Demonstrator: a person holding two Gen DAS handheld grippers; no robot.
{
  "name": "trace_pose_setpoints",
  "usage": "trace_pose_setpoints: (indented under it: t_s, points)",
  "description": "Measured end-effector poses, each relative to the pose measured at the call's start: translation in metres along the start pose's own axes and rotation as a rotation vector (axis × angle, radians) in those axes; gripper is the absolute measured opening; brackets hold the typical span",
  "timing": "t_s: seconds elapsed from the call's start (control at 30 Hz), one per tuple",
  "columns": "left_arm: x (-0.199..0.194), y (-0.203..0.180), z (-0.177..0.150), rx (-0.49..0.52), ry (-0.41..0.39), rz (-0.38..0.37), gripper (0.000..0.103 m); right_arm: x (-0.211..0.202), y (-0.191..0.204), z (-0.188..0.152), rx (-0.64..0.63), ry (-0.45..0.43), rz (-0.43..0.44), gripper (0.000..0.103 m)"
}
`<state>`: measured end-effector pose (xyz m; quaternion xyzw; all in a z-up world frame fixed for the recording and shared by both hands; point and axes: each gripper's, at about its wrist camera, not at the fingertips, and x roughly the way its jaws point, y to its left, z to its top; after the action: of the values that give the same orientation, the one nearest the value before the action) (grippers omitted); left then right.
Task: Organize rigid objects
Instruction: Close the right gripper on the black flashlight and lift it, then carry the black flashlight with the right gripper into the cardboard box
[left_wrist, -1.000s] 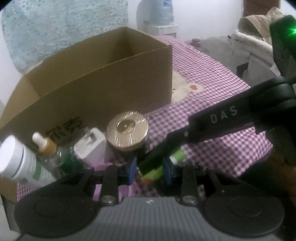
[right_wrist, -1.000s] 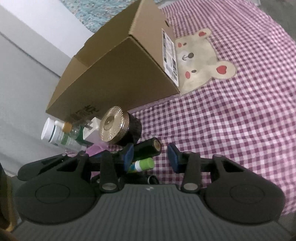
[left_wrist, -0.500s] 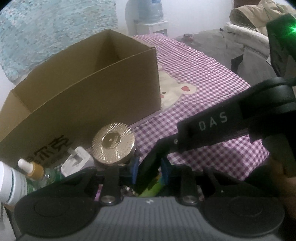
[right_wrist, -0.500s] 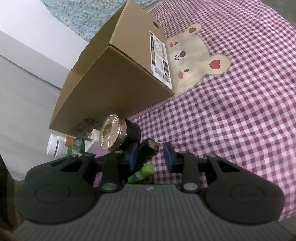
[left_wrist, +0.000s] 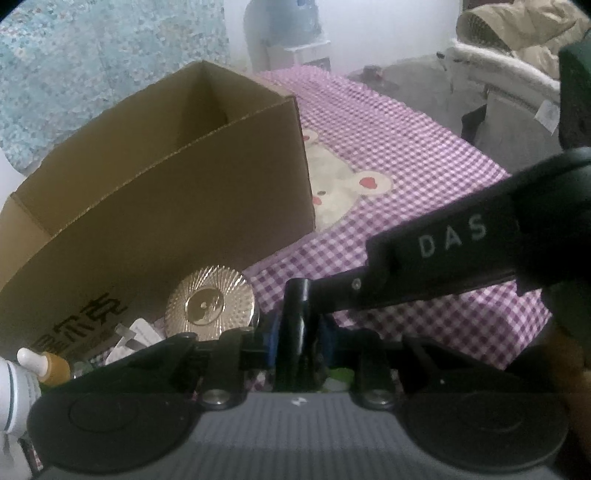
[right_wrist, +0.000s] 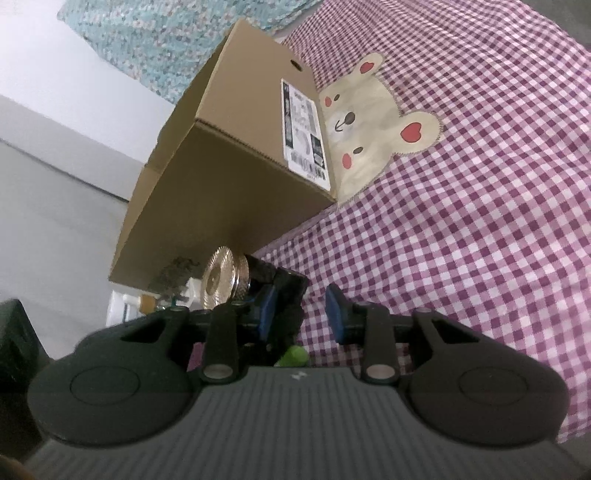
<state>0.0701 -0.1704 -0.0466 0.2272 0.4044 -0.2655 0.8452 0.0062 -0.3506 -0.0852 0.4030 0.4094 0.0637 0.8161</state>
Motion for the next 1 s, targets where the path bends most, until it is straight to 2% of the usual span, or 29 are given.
trace_pose_setpoints:
  t_s: [0.37, 0.43, 0.53, 0.77, 1.0]
  points:
    - [-0.006, -0.005, 0.004, 0.019, -0.087, -0.035, 0.022, -0.001, -0.033, 0.017, 0.206, 0.026, 0.143, 0.031]
    - [-0.006, -0.008, 0.006, 0.023, -0.091, -0.039, 0.022, -0.003, -0.038, 0.019, 0.226, 0.018, 0.156, 0.031]
    - [-0.008, -0.009, 0.006, 0.025, -0.101, -0.044, 0.022, -0.009, -0.037, 0.022, 0.213, -0.002, 0.148, 0.026]
    - [-0.046, -0.007, 0.005, 0.011, -0.198, -0.037, 0.022, -0.033, 0.003, 0.02, 0.067, -0.092, 0.101, 0.023]
    - [-0.117, 0.028, 0.008, -0.076, -0.35, 0.039, 0.023, -0.067, 0.107, 0.02, -0.253, -0.188, 0.089, 0.022]
